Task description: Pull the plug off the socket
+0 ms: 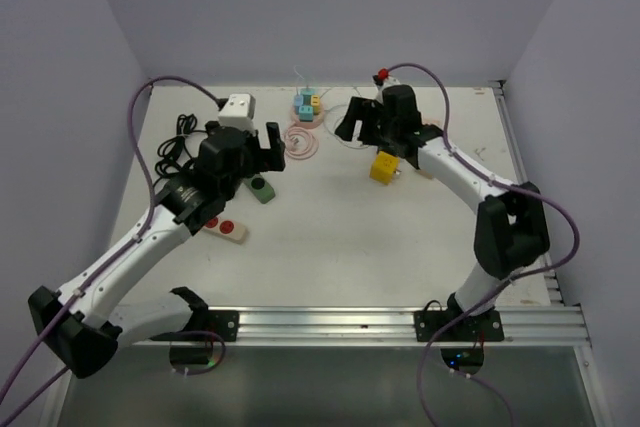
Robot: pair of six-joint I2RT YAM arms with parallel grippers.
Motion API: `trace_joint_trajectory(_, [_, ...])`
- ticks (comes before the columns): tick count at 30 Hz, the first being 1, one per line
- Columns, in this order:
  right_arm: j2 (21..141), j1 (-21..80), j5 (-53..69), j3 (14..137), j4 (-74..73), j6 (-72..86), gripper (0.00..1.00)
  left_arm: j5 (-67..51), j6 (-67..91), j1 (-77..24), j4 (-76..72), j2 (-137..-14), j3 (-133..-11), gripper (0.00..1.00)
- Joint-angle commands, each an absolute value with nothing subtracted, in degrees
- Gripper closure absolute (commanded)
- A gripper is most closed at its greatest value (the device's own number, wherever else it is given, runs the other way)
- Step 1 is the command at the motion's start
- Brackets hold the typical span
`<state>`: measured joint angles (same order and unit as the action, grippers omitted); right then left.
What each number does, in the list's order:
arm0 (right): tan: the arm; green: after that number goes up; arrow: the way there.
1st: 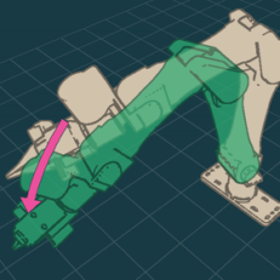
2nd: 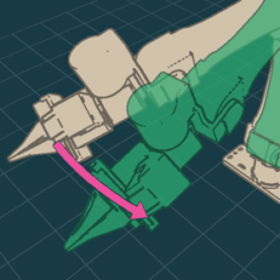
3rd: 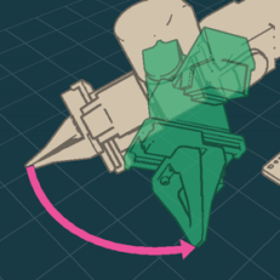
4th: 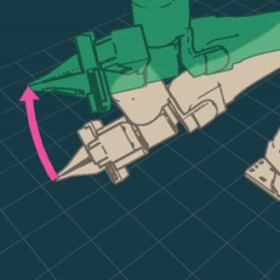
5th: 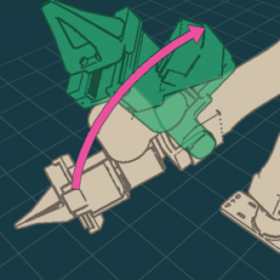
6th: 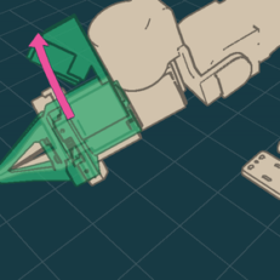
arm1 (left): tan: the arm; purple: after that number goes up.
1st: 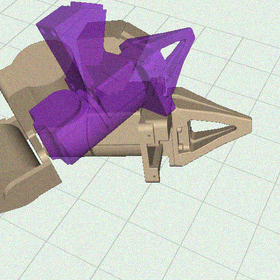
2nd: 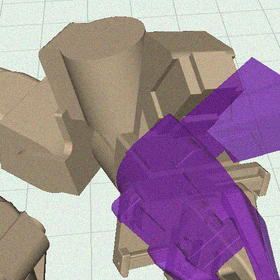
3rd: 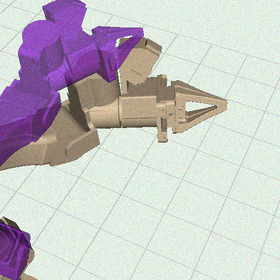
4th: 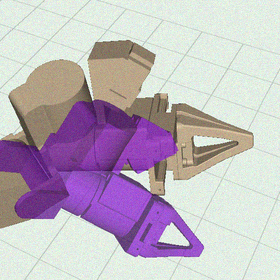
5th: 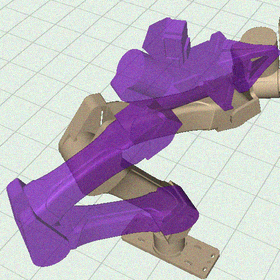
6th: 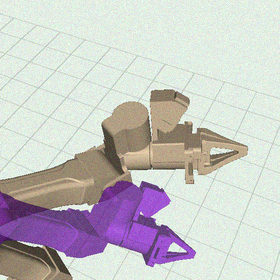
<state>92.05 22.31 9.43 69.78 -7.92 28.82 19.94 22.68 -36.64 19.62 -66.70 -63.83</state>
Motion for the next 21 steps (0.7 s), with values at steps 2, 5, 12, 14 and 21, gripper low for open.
trace_joint_trajectory(2, [104.5,25.6,4.5,84.7,-8.6,24.5,0.22,30.0,18.7,-35.7,20.1,-56.1,-57.0,0.0])
trace_joint_trajectory(5, [113.7,27.2,2.6,95.6,-10.9,22.5,0.24,34.4,18.2,-35.7,21.3,-52.5,-54.1,0.0])
trace_joint_trajectory(12, [132.5,30.3,-4.5,122.5,-18.3,22.0,0.25,34.6,15.3,-35.8,22.9,-50.1,-54.5,0.0])
trace_joint_trajectory(14, [138.1,31.5,-6.6,127.3,-19.9,22.0,0.25,34.9,14.9,-35.7,21.8,-49.5,-53.4,0.01])
trace_joint_trajectory(21, [145.6,34.1,-15.6,134.1,-18.1,23.7,0.24,29.8,15.0,-35.7,22.8,-49.6,-52.6,0.0])
